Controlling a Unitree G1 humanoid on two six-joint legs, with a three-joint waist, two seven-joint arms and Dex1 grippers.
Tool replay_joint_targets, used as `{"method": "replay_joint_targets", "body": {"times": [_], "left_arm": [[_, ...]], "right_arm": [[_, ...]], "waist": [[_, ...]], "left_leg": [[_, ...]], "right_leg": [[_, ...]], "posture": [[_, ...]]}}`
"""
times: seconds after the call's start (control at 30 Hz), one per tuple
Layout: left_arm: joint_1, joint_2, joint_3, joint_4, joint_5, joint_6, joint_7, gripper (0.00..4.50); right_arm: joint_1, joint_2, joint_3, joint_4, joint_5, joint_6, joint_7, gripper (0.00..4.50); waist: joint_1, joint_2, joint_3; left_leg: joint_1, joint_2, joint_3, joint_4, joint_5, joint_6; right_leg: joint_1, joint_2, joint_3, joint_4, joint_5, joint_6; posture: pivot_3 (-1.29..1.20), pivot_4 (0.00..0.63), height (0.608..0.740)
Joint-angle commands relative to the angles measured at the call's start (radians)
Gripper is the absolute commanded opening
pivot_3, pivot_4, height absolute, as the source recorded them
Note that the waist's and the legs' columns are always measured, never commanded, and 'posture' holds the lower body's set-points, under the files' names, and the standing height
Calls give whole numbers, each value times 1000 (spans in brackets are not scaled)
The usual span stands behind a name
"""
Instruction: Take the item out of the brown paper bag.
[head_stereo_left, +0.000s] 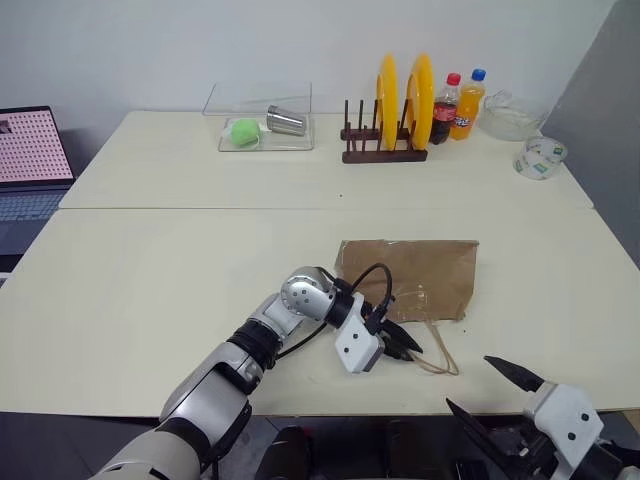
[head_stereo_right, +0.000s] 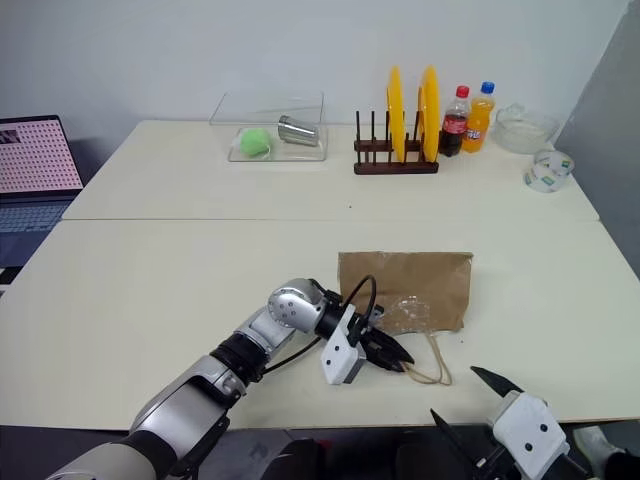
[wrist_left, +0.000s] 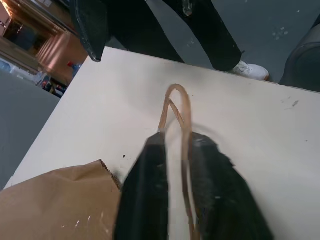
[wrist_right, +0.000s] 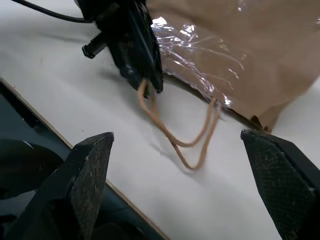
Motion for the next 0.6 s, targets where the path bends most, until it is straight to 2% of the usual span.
{"method": "replay_joint_targets", "body": {"times": [0.03,0.2,0.33,0.6], "left_arm": [[-15,-14,-5,-16,-20,8,12,12],[-15,-29,20,-48,-61,122,10,12],[-22,-35,58,-91,-91,231,32,12],[-47,-10,146,-149,-108,399,88,12]], "right_arm": [[-22,-24,34,-86,1,-6,-25,4316],[-75,-56,120,-86,-16,19,-69,4316],[-95,-60,165,-86,29,83,-128,4316],[-150,-58,188,-86,43,180,-207,4316]], "waist": [[0,0,0],[-1,0,0],[-1,0,0],[-1,0,0]], "left_leg": [[0,0,0,0,0,0],[0,0,0,0,0,0],[0,0,0,0,0,0],[0,0,0,0,0,0]], "right_leg": [[0,0,0,0,0,0],[0,0,0,0,0,0],[0,0,0,0,0,0],[0,0,0,0,0,0]], "posture": [[0,150,740],[0,150,740],[0,150,740],[0,150,740]]}}
